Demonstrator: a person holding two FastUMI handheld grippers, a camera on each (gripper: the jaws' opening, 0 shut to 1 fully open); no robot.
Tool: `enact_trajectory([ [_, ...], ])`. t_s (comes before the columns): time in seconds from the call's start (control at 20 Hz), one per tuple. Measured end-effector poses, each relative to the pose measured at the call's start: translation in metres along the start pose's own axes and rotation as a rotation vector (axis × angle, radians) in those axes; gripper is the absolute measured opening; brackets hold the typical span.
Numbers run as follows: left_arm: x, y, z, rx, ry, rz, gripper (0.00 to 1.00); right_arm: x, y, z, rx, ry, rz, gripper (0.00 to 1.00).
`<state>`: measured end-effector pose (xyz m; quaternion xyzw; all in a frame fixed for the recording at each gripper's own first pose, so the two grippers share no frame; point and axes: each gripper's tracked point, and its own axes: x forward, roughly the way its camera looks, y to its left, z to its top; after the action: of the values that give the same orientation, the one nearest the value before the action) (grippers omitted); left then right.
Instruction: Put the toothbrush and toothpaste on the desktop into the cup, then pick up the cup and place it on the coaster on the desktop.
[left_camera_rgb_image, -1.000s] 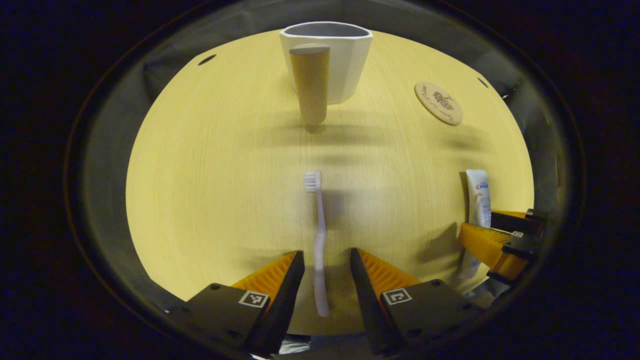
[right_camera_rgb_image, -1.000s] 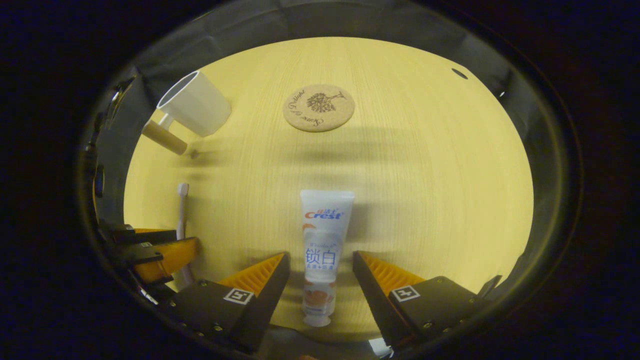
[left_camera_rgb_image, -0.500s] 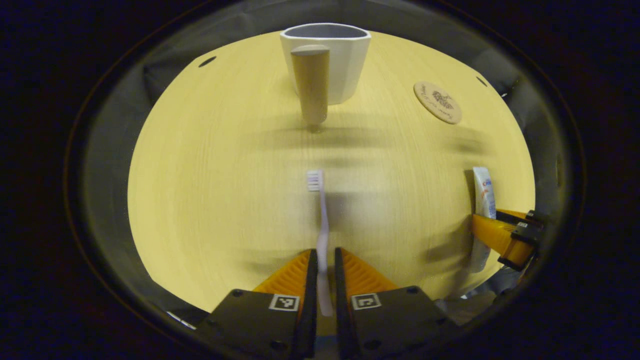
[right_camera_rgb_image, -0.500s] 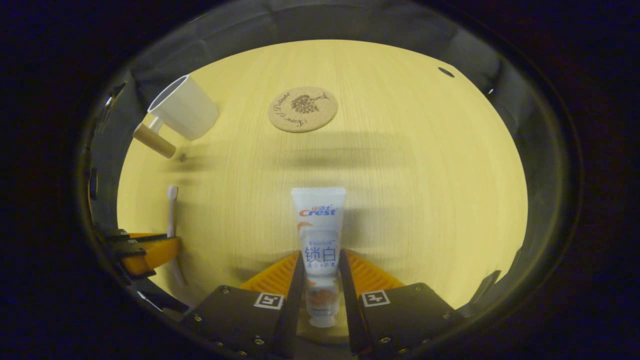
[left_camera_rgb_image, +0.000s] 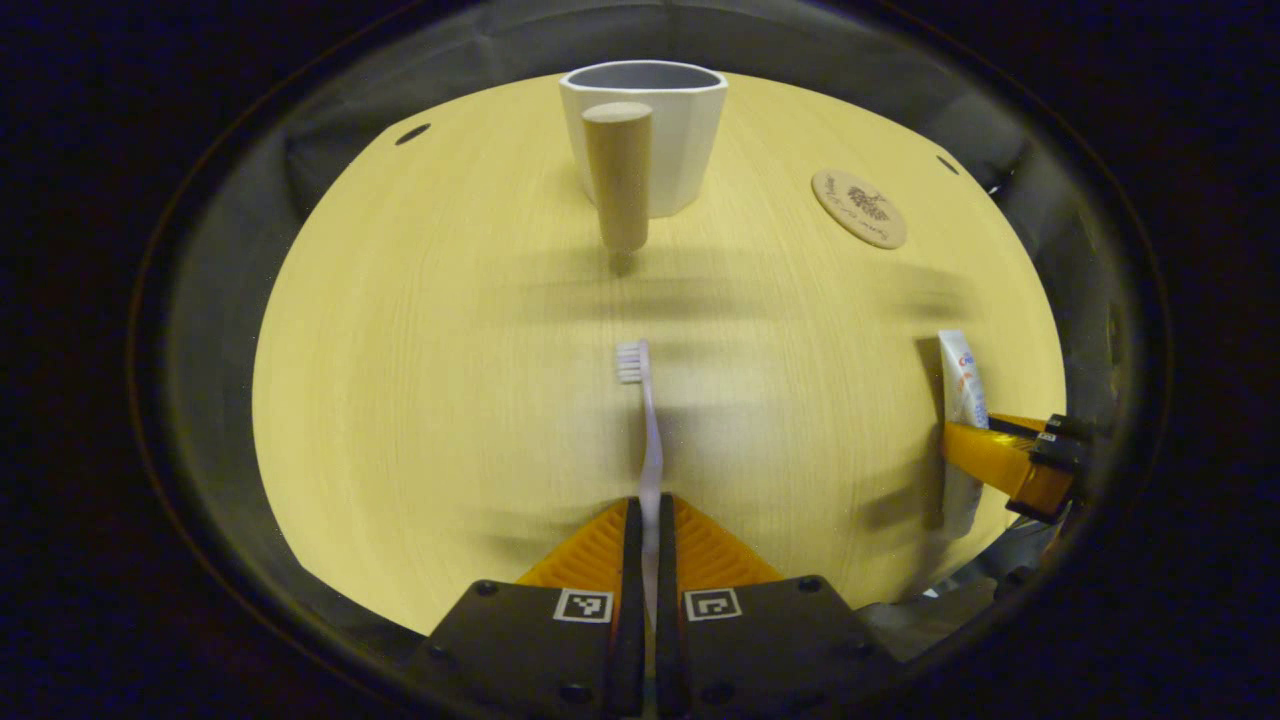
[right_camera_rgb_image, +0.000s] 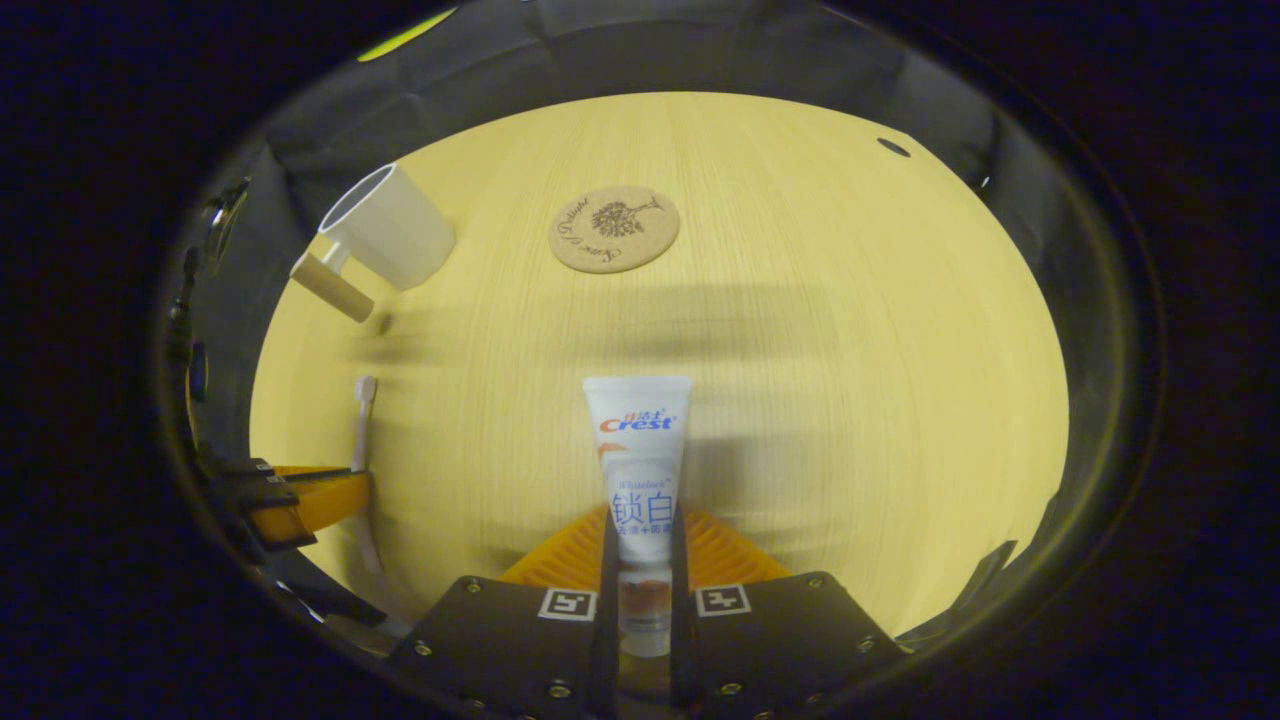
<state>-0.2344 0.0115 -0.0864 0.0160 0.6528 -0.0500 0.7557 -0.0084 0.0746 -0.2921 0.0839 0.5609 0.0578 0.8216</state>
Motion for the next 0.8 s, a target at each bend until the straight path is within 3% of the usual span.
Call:
enact_trajectory([
  [0.5,-0.016,-0.012,-0.016,-0.103,-0.061,-0.076,0.12,-0.022,0.002,0.006,0.019,-0.105,0.049,0.21],
  [0.8,-0.042,-0.010,-0.011,-0.149,-0.188,-0.111,0.12,-0.041,0.009,0.009,-0.004,-0.178,0.073,0.21],
])
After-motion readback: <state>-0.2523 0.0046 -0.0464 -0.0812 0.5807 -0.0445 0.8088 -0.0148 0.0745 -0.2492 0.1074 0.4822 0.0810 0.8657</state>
